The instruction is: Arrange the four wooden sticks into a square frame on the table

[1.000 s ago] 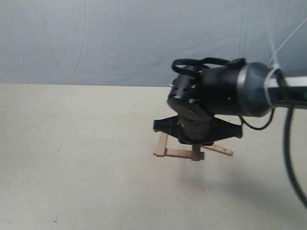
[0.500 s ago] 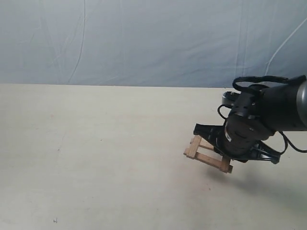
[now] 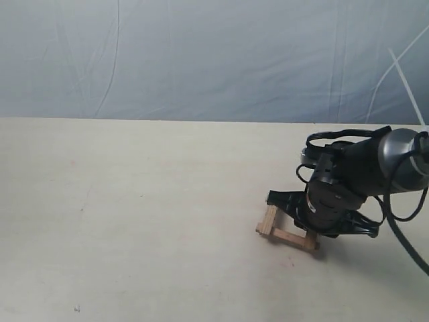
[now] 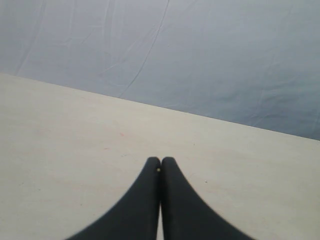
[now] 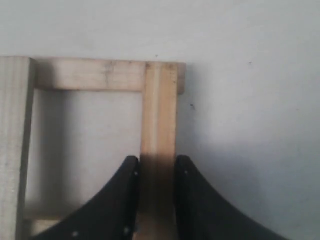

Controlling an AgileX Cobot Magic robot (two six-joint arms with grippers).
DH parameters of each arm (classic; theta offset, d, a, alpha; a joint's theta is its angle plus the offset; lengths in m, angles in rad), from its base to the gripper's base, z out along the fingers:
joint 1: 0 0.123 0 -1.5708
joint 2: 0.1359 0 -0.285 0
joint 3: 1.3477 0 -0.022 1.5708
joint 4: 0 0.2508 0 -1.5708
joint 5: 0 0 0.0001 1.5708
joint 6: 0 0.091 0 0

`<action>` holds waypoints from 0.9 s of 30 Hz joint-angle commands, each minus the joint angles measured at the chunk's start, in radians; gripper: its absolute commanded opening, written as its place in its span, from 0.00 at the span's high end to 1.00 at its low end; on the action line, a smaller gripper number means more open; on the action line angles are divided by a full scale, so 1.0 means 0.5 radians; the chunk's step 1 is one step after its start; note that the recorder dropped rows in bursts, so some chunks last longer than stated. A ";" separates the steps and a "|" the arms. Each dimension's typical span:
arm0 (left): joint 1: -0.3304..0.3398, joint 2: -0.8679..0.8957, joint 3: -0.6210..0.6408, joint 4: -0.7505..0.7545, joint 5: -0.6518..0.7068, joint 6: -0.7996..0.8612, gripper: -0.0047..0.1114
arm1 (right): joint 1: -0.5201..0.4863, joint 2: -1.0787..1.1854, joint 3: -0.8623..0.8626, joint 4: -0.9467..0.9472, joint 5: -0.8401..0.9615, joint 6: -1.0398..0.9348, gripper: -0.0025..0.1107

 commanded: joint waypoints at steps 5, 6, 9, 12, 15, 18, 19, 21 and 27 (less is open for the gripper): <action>-0.001 -0.015 0.006 0.008 -0.025 0.002 0.96 | -0.040 0.025 -0.010 -0.032 -0.085 0.005 0.99; -0.001 -0.015 0.006 0.008 -0.025 0.002 0.96 | -0.040 0.025 -0.010 -0.032 -0.108 0.005 0.99; -0.001 -0.015 0.006 0.008 -0.025 0.002 0.96 | -0.040 0.009 -0.074 -0.015 -0.142 -0.055 0.99; -0.001 -0.015 0.006 0.008 -0.025 0.002 0.96 | 0.025 0.003 -0.213 0.151 -0.093 -0.468 0.99; -0.001 -0.015 0.006 0.008 -0.025 0.002 0.96 | 0.105 0.023 -0.408 0.361 0.049 -0.854 0.99; -0.001 -0.015 0.006 0.008 -0.025 0.002 0.96 | 0.177 0.083 -0.591 0.443 0.225 -1.001 0.99; -0.001 -0.015 0.006 0.008 -0.025 0.002 0.96 | 0.207 0.119 -0.647 0.447 0.283 -1.005 0.99; -0.001 -0.015 0.006 0.008 -0.025 0.002 0.96 | 0.266 0.214 -0.739 0.447 0.355 -1.005 0.99; -0.001 -0.015 0.006 0.008 -0.025 0.002 0.96 | 0.322 0.420 -0.876 0.590 0.326 -1.005 0.99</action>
